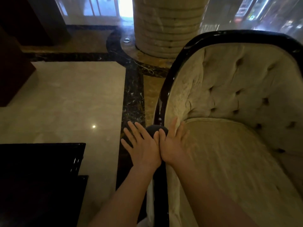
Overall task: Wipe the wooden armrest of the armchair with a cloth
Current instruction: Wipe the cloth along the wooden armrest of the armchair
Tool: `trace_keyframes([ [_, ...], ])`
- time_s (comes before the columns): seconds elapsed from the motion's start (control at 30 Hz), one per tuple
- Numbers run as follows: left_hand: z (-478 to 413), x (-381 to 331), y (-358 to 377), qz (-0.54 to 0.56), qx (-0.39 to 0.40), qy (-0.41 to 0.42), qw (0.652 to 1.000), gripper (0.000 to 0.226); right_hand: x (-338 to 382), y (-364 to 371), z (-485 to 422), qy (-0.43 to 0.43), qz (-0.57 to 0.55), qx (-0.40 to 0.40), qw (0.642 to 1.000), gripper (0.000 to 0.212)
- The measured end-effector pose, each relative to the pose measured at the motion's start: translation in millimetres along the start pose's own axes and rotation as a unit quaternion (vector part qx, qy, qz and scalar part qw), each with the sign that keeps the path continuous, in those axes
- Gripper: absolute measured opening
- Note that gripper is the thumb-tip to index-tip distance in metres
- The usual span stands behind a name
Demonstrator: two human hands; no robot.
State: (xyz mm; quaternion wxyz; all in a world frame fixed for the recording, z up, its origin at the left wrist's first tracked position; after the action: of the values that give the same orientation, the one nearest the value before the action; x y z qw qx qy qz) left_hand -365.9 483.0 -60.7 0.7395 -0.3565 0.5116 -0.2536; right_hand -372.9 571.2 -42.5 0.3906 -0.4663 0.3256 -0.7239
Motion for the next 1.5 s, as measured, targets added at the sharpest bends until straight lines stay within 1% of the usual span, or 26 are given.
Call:
trace_keyframes([
  [0.03,3.0,3.5,0.2,-0.022,-0.014,0.02,0.999,0.081,-1.4,0.6,4.8,-0.021,0.063,-0.005,0.998,0.069],
  [0.1,11.2,10.7,-1.7,-0.047,-0.018,0.049,0.998,0.075,-5.4,3.1,18.1,-0.047,0.134,-0.016,0.99,0.064],
  [0.17,11.9,13.1,-6.2,-0.064,0.002,0.08,0.995,0.071,-6.2,0.8,23.4,-0.022,0.15,-0.02,0.988,0.064],
  [0.2,5.0,10.4,-10.5,-0.072,0.014,0.1,0.992,0.07,-4.1,-4.7,18.7,-0.01,0.153,-0.007,0.988,0.064],
  [0.27,-18.5,2.1,-15.6,-0.086,0.014,0.135,0.987,0.069,-0.2,-10.3,-3.3,-0.017,0.183,0.009,0.983,0.063],
  [0.33,-48.7,-11.8,-16.3,-0.079,0.01,0.133,0.988,0.07,4.8,-17.9,-35.0,-0.018,0.222,0.014,0.975,0.062],
  [0.4,-80.3,-24.2,-12.6,-0.074,0.008,0.121,0.99,0.07,12.8,-25.1,-68.2,-0.012,0.233,-0.002,0.972,0.062],
  [0.5,-97.6,-27.0,-6.5,-0.078,0.018,0.114,0.99,0.073,14.1,-26.3,-81.4,0.033,0.175,-0.027,0.984,0.069],
  [0.57,-94.0,-26.4,-3.4,-0.077,0.041,0.09,0.992,0.083,12.1,-24.6,-72.1,0.073,0.131,-0.034,0.988,0.077],
  [0.6,-93.2,-26.1,-4.0,-0.072,0.055,0.082,0.993,0.091,14.7,-24.9,-67.5,0.081,0.126,-0.054,0.987,0.081],
  [0.67,-113.8,-32.8,-8.9,-0.081,0.075,0.086,0.99,0.1,29.3,-33.6,-81.3,0.092,0.123,-0.085,0.984,0.081],
  [0.73,-158.5,-50.0,-11.4,-0.091,0.095,0.115,0.985,0.096,40.0,-47.9,-121.6,0.111,0.084,-0.101,0.985,0.072],
  [0.77,-181.6,-64.6,-12.1,-0.085,0.092,0.136,0.983,0.092,42.2,-53.9,-146.2,0.132,0.075,-0.091,0.984,0.071],
  [0.83,-227.4,-97.4,-14.9,-0.073,0.092,0.171,0.978,0.089,43.3,-64.9,-195.2,0.184,0.071,-0.095,0.976,0.071],
  [0.9,-252.9,-120.0,-14.3,-0.075,0.098,0.193,0.973,0.089,44.8,-78.8,-224.6,0.203,0.037,-0.106,0.973,0.072],
  [0.97,-257.7,-122.7,-14.9,-0.078,0.117,0.188,0.972,0.093,46.0,-77.2,-227.9,0.195,0.012,-0.112,0.974,0.074],
  [1.03,-237.7,-106.0,-15.3,-0.077,0.129,0.171,0.974,0.097,43.5,-60.0,-204.1,0.162,0.009,-0.101,0.982,0.077],
  [1.07,-231.4,-100.1,-15.9,-0.078,0.142,0.162,0.973,0.097,45.8,-54.8,-194.4,0.165,0.003,-0.09,0.982,0.079],
  [1.13,-224.0,-97.1,-20.4,-0.094,0.169,0.152,0.969,0.097,49.2,-53.1,-184.2,0.191,0.013,-0.043,0.98,0.084],
  [1.17,-224.4,-98.4,-22.1,-0.103,0.179,0.151,0.967,0.097,49.5,-55.0,-185.8,0.198,0.028,-0.019,0.98,0.083],
  [1.2,-228.2,-102.3,-22.9,-0.11,0.185,0.155,0.964,0.095,49.1,-58.2,-190.3,0.197,0.048,-0.006,0.979,0.077],
  [1.23,-235.2,-108.8,-23.1,-0.111,0.188,0.162,0.962,0.092,50.1,-63.8,-197.8,0.196,0.061,-0.011,0.979,0.071],
  [1.27,-244.9,-118.6,-23.7,-0.107,0.189,0.167,0.962,0.088,51.4,-72.0,-207.2,0.2,0.061,-0.025,0.978,0.069],
  [1.37,-286.2,-161.8,-24.9,-0.117,0.166,0.211,0.956,0.083,53.2,-106.3,-247.6,0.218,0.023,-0.079,0.972,0.077],
  [1.47,-327.9,-217.8,-26.4,-0.111,0.165,0.261,0.945,0.08,56.4,-150.6,-293.1,0.3,-0.062,-0.117,0.945,0.076],
  [1.5,-336.8,-232.7,-26.6,-0.103,0.173,0.268,0.942,0.079,57.8,-164.0,-303.6,0.312,-0.085,-0.126,0.938,0.076],
])
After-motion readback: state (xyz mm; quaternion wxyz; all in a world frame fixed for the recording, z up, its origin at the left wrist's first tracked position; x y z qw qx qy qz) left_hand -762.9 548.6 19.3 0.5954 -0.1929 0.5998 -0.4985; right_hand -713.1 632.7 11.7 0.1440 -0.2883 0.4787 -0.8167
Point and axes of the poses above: each hand's wrist, its own z-axis away from the middle knuckle, its own y-axis out of the palm, x = y × z, the point moved 1 cm from there along -z, towards the middle knuckle, and after that the axes turned 11 degrees about z, right-handed, at the moved point
